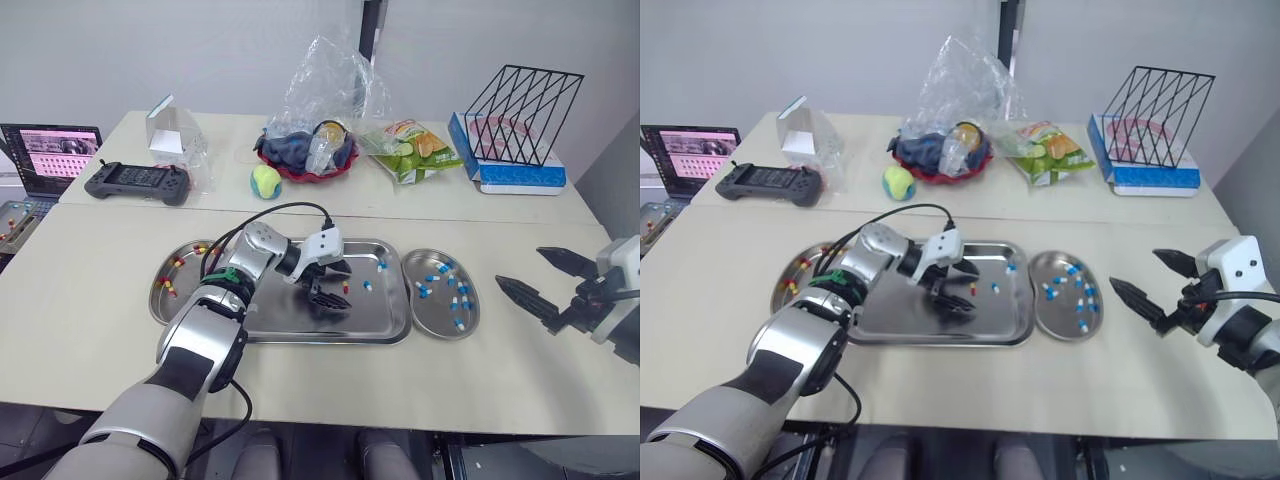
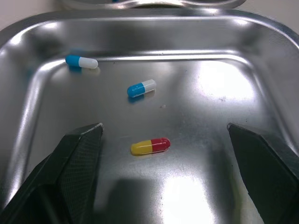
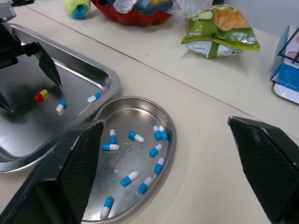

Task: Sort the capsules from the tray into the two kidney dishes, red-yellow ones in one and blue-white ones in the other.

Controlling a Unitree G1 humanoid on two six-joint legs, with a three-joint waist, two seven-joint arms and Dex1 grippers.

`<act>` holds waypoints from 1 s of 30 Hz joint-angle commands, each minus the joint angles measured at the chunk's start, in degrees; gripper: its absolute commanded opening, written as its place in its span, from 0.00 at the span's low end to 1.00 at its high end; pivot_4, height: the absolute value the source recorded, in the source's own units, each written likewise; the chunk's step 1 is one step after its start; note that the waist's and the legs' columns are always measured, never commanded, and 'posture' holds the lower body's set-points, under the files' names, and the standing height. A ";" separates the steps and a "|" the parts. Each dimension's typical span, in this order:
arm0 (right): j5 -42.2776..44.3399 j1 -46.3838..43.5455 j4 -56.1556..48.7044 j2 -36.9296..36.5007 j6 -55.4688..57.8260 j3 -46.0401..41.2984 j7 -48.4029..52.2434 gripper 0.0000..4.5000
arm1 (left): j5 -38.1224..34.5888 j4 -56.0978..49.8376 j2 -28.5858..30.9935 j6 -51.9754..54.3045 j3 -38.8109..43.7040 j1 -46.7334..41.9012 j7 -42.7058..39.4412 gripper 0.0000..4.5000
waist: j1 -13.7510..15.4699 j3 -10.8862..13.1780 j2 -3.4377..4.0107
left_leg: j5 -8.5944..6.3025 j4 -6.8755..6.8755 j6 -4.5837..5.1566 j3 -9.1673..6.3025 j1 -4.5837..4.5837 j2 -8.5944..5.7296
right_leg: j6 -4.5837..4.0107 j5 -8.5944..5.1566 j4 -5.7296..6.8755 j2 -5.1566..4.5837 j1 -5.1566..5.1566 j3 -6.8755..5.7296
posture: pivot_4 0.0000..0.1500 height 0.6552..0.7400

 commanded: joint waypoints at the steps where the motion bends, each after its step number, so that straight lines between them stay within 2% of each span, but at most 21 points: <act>1: -0.53 0.05 -1.09 0.09 -1.69 -2.08 -0.83 1.00 | 2.63 0.41 -0.23 -0.21 -1.12 -1.84 3.17 0.74 | 0.00 0.00 0.00 | 0.00 0.00 0.00 0.00 0.00 0.00 | 0.00 0.00 0.00 0.00 0.00 0.00 | 1.00 0.73; 5: -1.95 0.30 -0.31 -0.07 -1.92 -1.55 -1.25 1.00 | 4.26 0.76 -0.02 0.02 -1.90 -1.74 2.91 0.45 | 0.00 -0.01 0.01 | 0.00 -0.01 0.00 0.00 0.04 0.00 | 0.00 0.00 0.00 0.00 0.04 0.00 | 1.00 0.73; 20: -2.67 -1.54 0.59 0.00 -1.64 0.51 -1.09 1.00 | 5.62 0.41 0.94 -1.06 -2.19 -0.84 0.95 0.45 | -0.01 -0.01 0.02 | 0.00 -0.02 0.00 0.00 0.10 0.00 | 0.01 0.00 0.01 0.00 0.08 0.00 | 1.00 0.73; 27: -2.97 -2.90 1.77 -0.49 -1.66 1.53 -0.83 1.00 | 5.65 0.22 1.31 -1.24 -2.23 -0.77 1.13 0.01 | -0.01 -0.02 0.03 | 0.00 -0.01 0.00 0.00 0.11 0.00 | 0.01 0.00 0.01 0.00 0.10 0.00 | 1.00 0.73; 30: -3.09 -3.15 1.95 -0.47 -1.66 1.76 -0.74 1.00 | 5.63 0.23 1.30 -1.24 -2.19 -0.79 1.41 0.00 | -0.01 -0.02 0.03 | 0.00 -0.01 0.00 -0.01 0.12 0.00 | 0.01 0.00 0.01 0.00 0.12 0.00 | 1.00 0.73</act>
